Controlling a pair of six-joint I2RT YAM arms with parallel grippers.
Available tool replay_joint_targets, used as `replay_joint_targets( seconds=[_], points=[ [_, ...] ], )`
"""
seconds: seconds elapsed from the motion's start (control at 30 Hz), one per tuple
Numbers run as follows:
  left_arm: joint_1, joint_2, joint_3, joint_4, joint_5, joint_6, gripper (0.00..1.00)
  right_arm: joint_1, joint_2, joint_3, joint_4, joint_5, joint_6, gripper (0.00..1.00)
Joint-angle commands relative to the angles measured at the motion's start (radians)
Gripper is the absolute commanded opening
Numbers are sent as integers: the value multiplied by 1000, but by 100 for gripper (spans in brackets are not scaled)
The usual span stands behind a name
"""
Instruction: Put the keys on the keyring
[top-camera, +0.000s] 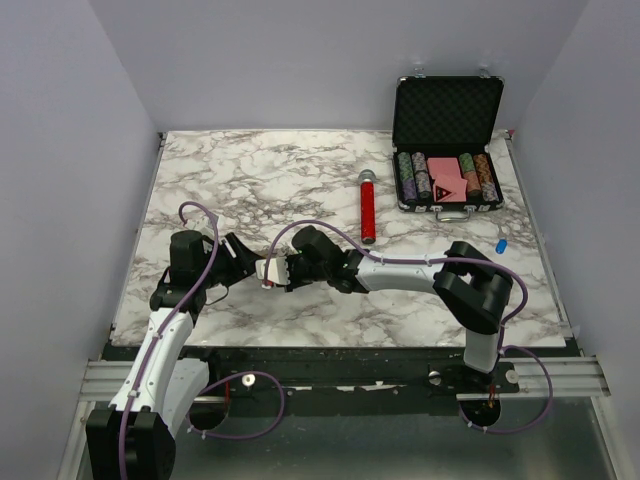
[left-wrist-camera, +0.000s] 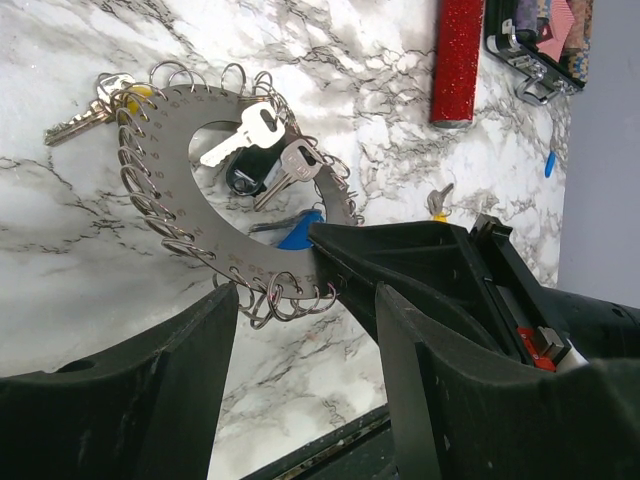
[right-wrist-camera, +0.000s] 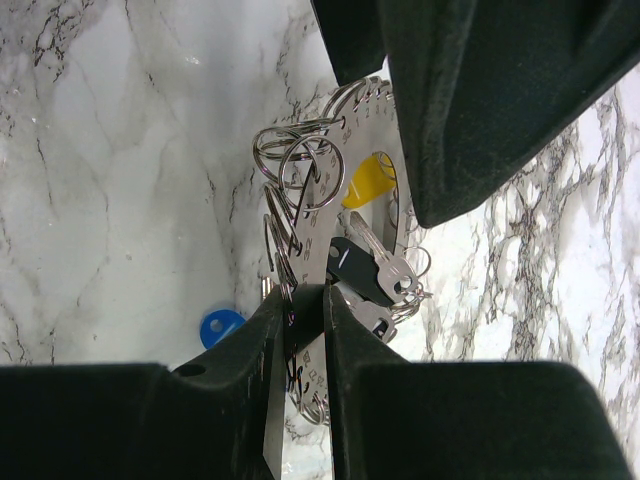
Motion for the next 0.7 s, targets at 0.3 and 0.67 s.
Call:
replay_joint_targets(
  seconds=[0.3, 0.67],
  points=[
    [9, -11, -3, 33, 33, -17, 65, 3, -10, -6, -43, -39, 34, 21],
    [7, -8, -10, 53, 44, -31, 65, 5, -9, -7, -44, -39, 35, 21]
  ],
)
